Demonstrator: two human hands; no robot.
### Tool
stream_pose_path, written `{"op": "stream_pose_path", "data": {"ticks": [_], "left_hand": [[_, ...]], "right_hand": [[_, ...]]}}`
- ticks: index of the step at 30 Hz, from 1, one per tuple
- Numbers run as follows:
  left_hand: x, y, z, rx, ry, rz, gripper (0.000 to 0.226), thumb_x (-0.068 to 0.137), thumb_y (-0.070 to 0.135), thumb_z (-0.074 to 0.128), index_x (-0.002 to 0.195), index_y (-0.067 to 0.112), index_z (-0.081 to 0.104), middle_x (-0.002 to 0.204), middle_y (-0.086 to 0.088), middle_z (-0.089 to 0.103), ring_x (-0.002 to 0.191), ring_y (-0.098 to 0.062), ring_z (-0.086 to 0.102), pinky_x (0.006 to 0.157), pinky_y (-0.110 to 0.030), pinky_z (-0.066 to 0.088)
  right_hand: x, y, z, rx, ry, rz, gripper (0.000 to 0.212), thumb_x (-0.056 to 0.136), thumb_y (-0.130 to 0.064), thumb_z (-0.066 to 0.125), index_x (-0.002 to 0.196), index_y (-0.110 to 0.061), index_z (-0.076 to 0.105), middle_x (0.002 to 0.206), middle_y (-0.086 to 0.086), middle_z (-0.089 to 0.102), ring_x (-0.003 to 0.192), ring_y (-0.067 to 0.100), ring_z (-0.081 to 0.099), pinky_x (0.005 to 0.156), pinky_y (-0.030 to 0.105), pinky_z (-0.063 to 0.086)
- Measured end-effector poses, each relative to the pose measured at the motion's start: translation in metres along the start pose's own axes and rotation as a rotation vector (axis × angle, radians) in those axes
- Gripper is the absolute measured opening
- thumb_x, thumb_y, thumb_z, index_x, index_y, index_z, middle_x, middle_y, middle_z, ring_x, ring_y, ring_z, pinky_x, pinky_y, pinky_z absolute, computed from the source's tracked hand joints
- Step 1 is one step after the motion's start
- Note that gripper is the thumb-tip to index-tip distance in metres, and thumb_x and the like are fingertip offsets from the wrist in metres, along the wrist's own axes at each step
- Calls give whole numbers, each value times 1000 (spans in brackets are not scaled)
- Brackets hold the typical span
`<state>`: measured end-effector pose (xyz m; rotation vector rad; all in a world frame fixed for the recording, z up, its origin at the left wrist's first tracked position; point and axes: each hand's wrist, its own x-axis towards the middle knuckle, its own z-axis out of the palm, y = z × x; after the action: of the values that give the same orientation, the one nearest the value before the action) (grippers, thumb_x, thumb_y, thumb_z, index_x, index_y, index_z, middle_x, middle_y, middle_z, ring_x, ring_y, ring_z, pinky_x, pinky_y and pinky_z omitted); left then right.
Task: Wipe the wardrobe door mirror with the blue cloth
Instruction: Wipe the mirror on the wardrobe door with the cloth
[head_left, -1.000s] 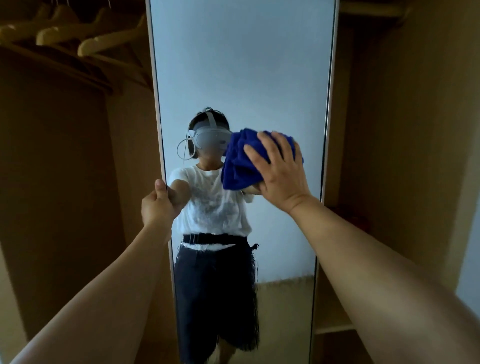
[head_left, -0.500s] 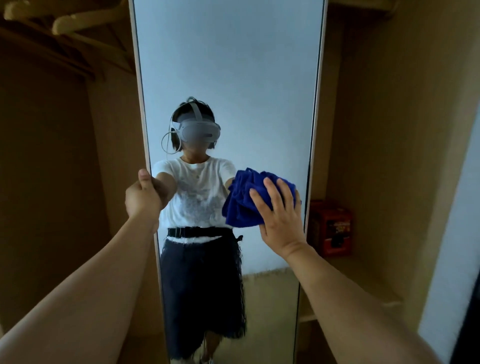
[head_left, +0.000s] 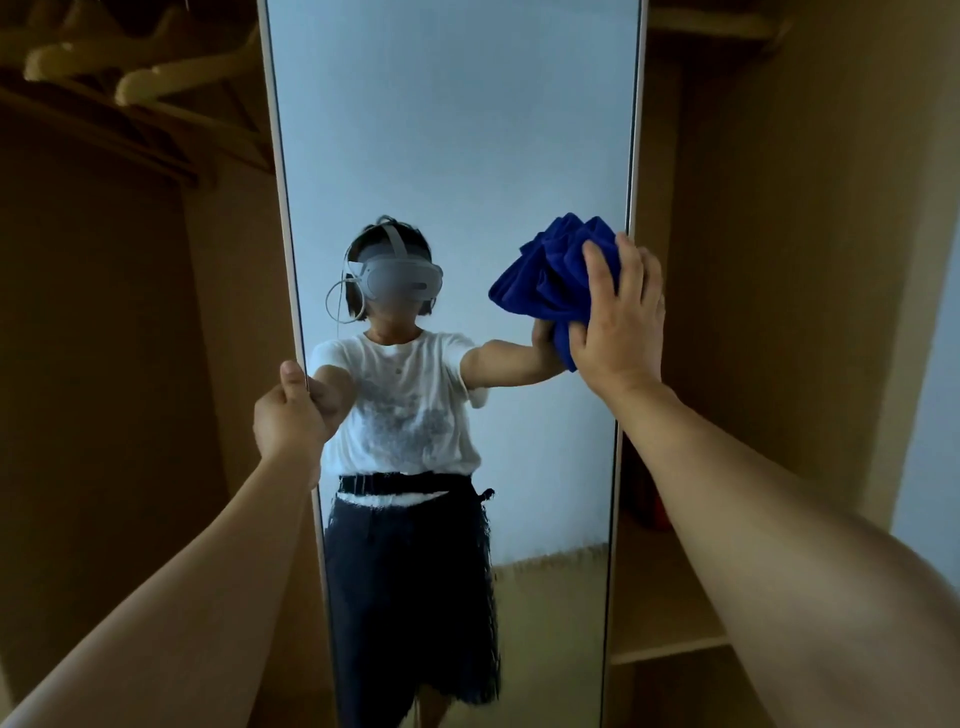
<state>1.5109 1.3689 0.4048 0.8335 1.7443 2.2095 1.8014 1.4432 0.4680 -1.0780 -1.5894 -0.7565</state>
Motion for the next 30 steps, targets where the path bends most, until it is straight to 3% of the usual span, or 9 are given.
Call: {"op": "stream_pose_path", "data": {"ticks": [8,12,15,19,23,28,30], "left_hand": [[7,-7,2,21,7,18,47,95,56,30,76,20,53,73,5,55,73,-17,54,71,-32,42],[8,-7,1,6,7,11,49,94,58,30,76,20,56,89,-10,64,86,-29,63,82,-44,52],[8,-7,1,5,16,30,48,95,57,30,79,20,56,86,-6,63,83,-25,60,75,-37,48],[8,-6,-1,-16,-15,10,51,94,57,30,74,18,57,85,-14,67,81,-30,65,78,-43,54],[6,-4,-2,-38,-20,19,50,94,57,33,67,21,55,70,-5,61,69,-23,60,64,-34,49],[5,-3,-3,-49,-41,-15,47,92,61,34,69,26,54,74,-2,60,75,-23,60,73,-38,50],[2,-7,-4,-42,-50,-30,48,91,62,34,68,25,54,72,-1,59,70,-19,58,65,-32,46]], "right_hand": [[-60,-2,22,55,28,99,76,70,-24,65,139,-16,33,146,18,32,131,40,28,102,55,35],[-110,0,34,71,0,104,81,66,-20,70,138,-15,32,145,20,31,130,41,27,102,56,34],[-141,1,38,64,-49,108,83,65,-24,73,137,-15,33,145,19,28,129,41,27,101,58,34],[-156,-3,40,66,-85,134,84,64,-27,76,135,-14,36,143,20,31,125,43,32,98,59,37],[-142,-9,34,80,-96,158,83,63,-18,76,134,-16,34,141,22,39,125,44,36,97,59,39],[-101,-21,22,91,-60,87,75,68,-19,69,135,-14,38,141,23,40,126,45,36,98,60,36],[-85,-31,19,96,-35,61,67,71,-23,63,135,-11,46,141,22,41,126,45,37,98,60,36]]}}
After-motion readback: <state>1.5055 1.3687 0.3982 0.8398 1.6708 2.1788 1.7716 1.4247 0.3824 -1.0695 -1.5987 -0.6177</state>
